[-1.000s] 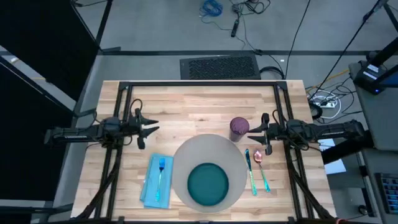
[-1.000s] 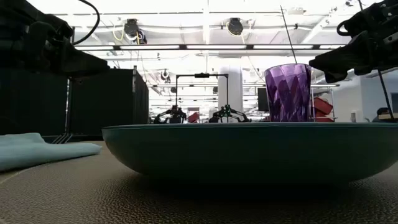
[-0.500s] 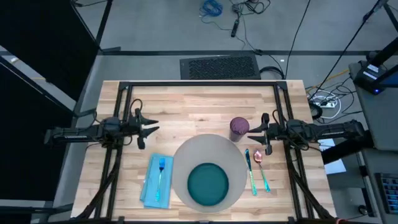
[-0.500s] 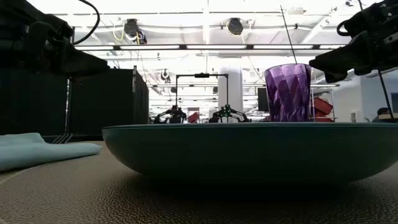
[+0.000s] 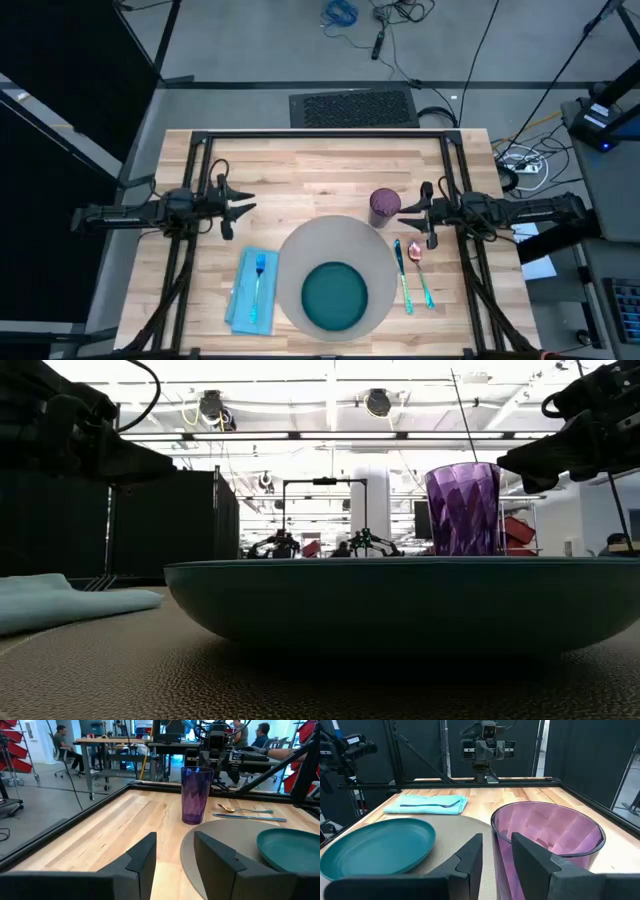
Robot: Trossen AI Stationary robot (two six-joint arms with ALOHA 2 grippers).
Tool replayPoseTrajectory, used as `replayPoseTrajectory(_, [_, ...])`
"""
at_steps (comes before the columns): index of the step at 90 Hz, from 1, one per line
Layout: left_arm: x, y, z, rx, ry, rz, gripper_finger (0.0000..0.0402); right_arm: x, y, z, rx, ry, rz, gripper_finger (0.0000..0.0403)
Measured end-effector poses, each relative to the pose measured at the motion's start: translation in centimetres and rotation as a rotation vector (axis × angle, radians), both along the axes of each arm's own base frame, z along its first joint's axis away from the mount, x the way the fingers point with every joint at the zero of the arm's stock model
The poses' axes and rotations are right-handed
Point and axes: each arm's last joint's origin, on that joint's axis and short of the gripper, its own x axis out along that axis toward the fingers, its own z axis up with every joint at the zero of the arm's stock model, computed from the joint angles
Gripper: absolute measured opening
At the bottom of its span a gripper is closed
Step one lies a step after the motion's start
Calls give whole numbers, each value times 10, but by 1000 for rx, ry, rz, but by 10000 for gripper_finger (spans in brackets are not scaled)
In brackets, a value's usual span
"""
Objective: Set table place
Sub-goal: Return to Home Position
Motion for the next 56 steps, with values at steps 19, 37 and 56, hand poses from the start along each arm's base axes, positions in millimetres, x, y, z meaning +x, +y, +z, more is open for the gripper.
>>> replayPoseTrajectory(19, [0,0,0,0,0,0,116,0,0,0,0,0,0,89])
replayPoseTrajectory(37, [0,0,0,0,-1,0,116,0,0,-3,2,21,0,89])
replayPoseTrajectory(56, [0,0,0,0,-1,0,116,0,0,-2,2,16,-2,89])
